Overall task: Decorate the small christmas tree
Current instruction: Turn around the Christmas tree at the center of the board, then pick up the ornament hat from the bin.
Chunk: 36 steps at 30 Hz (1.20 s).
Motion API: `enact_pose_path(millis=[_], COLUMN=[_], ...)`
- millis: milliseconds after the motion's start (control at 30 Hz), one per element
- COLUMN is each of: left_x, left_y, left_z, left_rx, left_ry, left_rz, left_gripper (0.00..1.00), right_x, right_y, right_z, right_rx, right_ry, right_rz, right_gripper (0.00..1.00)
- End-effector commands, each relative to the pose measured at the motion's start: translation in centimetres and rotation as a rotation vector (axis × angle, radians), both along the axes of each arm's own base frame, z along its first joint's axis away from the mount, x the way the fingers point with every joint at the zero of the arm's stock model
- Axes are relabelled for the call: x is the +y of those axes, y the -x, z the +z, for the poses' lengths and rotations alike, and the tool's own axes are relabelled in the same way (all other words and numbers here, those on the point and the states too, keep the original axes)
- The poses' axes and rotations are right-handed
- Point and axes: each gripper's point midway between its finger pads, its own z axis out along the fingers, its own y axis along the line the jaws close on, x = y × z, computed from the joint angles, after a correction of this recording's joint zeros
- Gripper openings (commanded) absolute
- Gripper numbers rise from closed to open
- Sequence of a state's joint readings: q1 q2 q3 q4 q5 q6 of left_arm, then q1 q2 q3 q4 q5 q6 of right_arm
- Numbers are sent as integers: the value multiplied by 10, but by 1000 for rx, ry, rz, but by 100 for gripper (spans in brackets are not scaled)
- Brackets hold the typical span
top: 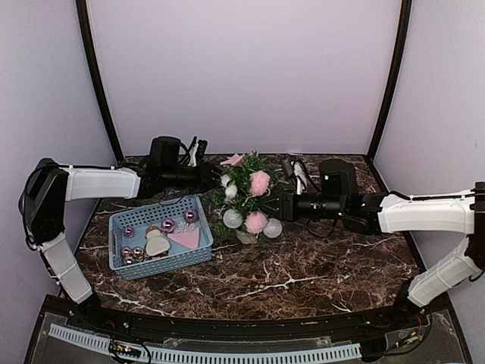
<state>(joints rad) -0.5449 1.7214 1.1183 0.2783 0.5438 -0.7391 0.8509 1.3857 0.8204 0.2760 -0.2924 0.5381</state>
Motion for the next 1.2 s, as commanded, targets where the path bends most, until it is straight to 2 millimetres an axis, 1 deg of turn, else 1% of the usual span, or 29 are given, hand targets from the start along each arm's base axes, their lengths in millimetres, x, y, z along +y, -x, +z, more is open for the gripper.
enact_pose_path(millis=[0, 67, 100, 133, 167, 200, 233, 267, 300, 333, 367, 400, 433, 467, 500, 533, 567, 600, 633, 667, 700, 767, 800, 833, 867, 900, 1000, 1067, 1167], left_x=[-4, 3, 7, 14, 21, 30, 37, 47, 55, 66, 73, 84, 92, 104, 114, 122, 131, 138, 143, 148, 152, 157, 158, 161, 162, 164, 166, 165, 162], left_y=[-7, -10, -10, -12, -9, -11, -7, -7, -3, -2, 3, 5, 12, 18, 23, 32, 37, 47, 53, 63, 73, 88, 92, 100, 102, 107, 110, 112, 111], left_z=[22, 23, 19, 24, 19, 28, 20, 29, 20, 30, 20, 30, 21, 18, 25, 12, 16, 0, 3, -14, -25, -44, -47, -62, -64, -75, -93, -107, -119], left_rx=[-70, -77, -70, -87, -76, -103, -85, -113, -91, -120, -96, -125, -100, -95, -111, -73, -76, -36, -30, 18, 57, 121, 130, 170, 175, 202, 230, 265, 290], left_ry=[35, 19, 6, 0, -16, -22, -46, -58, -86, -99, -131, -147, -179, -210, -221, -251, -252, -278, -264, -284, -281, -274, -264, -267, -260, -265, -278, -291, -303], left_rz=[-33, -8, 1, 24, 36, 65, 79, 113, 128, 162, 177, 215, 228, 263, 300, 314, 348, 353, 372, 374, 383, 389, 392, 397, 402, 406, 407, 394, 382], left_gripper=[21, 22, 24, 28, 30, 35, 38, 44, 48, 54, 57, 62, 64, 67, 70, 71, 72, 73, 73, 72, 69, 61, 55, 52, 49, 48, 47, 44, 40], right_x=[-8, -18, -23, -29, -34, -39, -44, -48, -51, -54, -57, -58, -60, -61, -62, -63, -64, -64, -65, -66, -66, -67, -68, -69, -70, -71, -78, -82, -86], right_y=[-3, -7, -8, -10, -11, -12, -13, -13, -14, -15, -16, -17, -17, -17, -18, -18, -19, -19, -20, -21, -22, -23, -24, -24, -24, -24, -24, -24, -24], right_z=[19, 19, 19, 19, 19, 18, 18, 18, 18, 18, 19, 19, 20, 22, 23, 25, 26, 27, 27, 27, 28, 29, 30, 31, 33, 35, 41, 43, 45], right_rx=[-24, -24, -25, -26, -28, -30, -33, -37, -38, -43, -47, -51, -55, -57, -62, -67, -68, -70, -72, -74, -75, -77, -80, -82, -86, -90, -104, -111, -113], right_ry=[-46, -38, -33, -29, -25, -19, -15, -11, -8, -4, -2, 0, 0, -3, -6, -8, -9, -10, -11, -10, -11, -13, -15, -19, -25, -29, -47, -51, -53], right_rz=[-80, -133, -161, -191, -215, -236, -255, -273, -283, -301, -313, -319, -325, -329, -333, -337, -340, -343, -347, -351, -354, -363, -368, -374, -378, -386, -411, -427, -438], right_gripper=[29, 32, 35, 37, 40, 42, 45, 48, 51, 54, 57, 60, 63, 65, 67, 70, 71, 72, 73, 73, 73, 73, 73, 74, 75, 77, 84, 86, 86])
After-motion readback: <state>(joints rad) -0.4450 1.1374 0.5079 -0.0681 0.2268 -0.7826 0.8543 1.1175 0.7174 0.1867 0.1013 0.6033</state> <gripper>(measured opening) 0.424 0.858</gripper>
